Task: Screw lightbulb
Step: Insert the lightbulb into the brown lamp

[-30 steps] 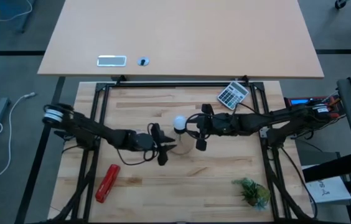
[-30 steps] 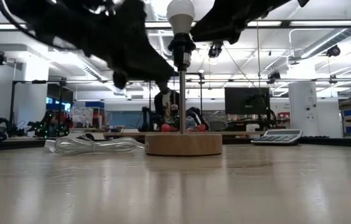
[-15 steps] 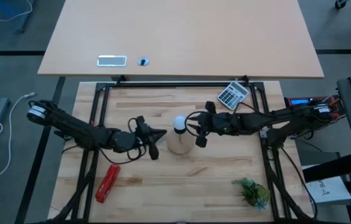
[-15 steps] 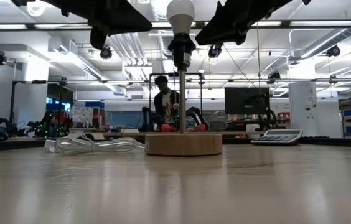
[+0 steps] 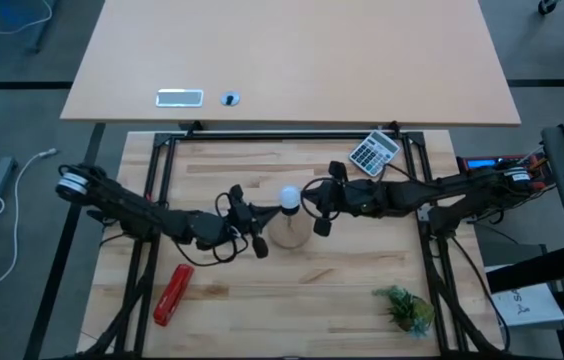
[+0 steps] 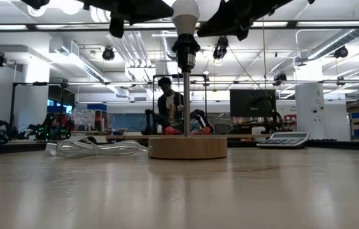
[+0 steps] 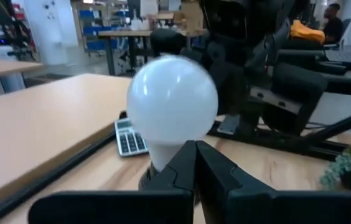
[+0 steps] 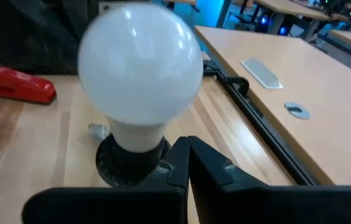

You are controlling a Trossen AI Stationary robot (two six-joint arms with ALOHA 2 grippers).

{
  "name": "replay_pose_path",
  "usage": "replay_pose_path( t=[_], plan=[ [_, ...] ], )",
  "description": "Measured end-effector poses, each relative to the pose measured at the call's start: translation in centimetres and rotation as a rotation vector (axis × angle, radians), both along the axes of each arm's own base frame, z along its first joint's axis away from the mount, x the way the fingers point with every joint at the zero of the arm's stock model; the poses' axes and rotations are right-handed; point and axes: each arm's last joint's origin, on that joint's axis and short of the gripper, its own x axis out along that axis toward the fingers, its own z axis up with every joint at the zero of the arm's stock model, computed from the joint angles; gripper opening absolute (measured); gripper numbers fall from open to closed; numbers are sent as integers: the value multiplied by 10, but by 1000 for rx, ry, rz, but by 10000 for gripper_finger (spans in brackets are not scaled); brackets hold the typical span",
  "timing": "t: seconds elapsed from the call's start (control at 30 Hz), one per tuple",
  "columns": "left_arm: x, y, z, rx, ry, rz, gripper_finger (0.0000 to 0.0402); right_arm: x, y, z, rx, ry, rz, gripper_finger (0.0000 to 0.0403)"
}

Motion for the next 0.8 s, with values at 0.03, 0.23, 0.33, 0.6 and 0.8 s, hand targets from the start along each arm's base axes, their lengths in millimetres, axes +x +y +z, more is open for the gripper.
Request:
replay_pose_path(
  t=[0.03, 0.23, 0.33, 0.6, 0.8],
  plan=[
    [2, 0, 1, 6, 1, 1, 0, 0, 0, 1, -3, -9, 5, 2],
    [18, 0, -3, 36, 59, 37, 0, 1, 1, 2, -3, -21, 18, 1],
    [27, 0, -5, 44, 85, 46, 0, 1, 2, 2, 7, -23, 53, 1],
    [33, 0, -1, 49, 160, 50, 0, 1, 6, 3, 6, -29, 76, 0],
    [26, -8, 7, 46, 149, 15, 0, 1, 9, 3, 6, -28, 85, 0]
  ],
)
